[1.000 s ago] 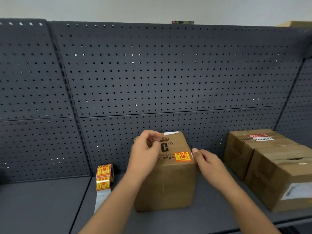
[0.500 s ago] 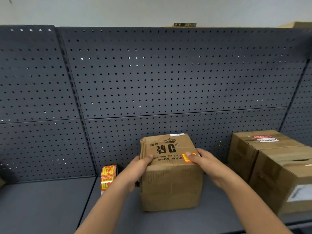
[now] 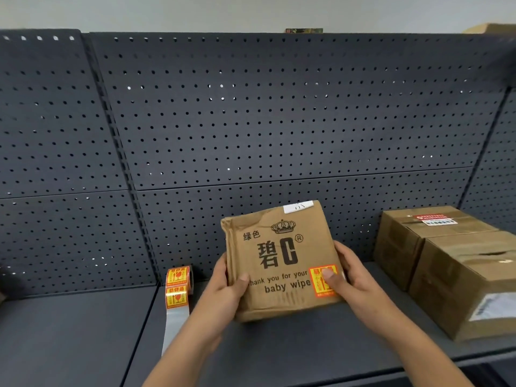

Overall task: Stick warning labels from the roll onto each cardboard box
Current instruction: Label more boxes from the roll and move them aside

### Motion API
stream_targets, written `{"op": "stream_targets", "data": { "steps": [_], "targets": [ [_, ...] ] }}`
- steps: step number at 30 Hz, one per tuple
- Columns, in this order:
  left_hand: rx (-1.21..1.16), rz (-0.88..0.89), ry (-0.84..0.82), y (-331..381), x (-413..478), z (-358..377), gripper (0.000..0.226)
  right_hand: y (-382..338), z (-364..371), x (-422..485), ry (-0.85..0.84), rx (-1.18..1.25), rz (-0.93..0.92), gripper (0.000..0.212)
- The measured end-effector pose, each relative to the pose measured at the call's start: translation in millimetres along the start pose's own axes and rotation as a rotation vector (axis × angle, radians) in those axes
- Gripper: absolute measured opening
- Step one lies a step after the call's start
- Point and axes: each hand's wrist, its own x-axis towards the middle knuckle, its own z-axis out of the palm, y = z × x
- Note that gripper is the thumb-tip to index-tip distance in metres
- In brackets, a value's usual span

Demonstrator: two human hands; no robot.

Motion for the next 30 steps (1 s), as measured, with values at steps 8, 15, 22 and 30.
{"op": "stream_targets", "data": {
  "steps": [8,15,22,30],
  "targets": [
    [0.090,0.032,0.007,-38,-16,8,0.085,59,-14,-17,-0.022,-0.059,0.042,0.071],
    [0.231,0.013,0.014,-61,-24,11,0.091,105,-2,-33,0.010,-0.061,0.084,0.070],
    [-0.007,0.025,0.111,-52,2,-20,0.075,86,-29,-15,0.071,0.036,0.025,0.066],
    [-0.121,0.054,0.182,-18,13,-12,0.031,52,-34,16,0.121,0.039,-0.055,0.053]
  ]
}}
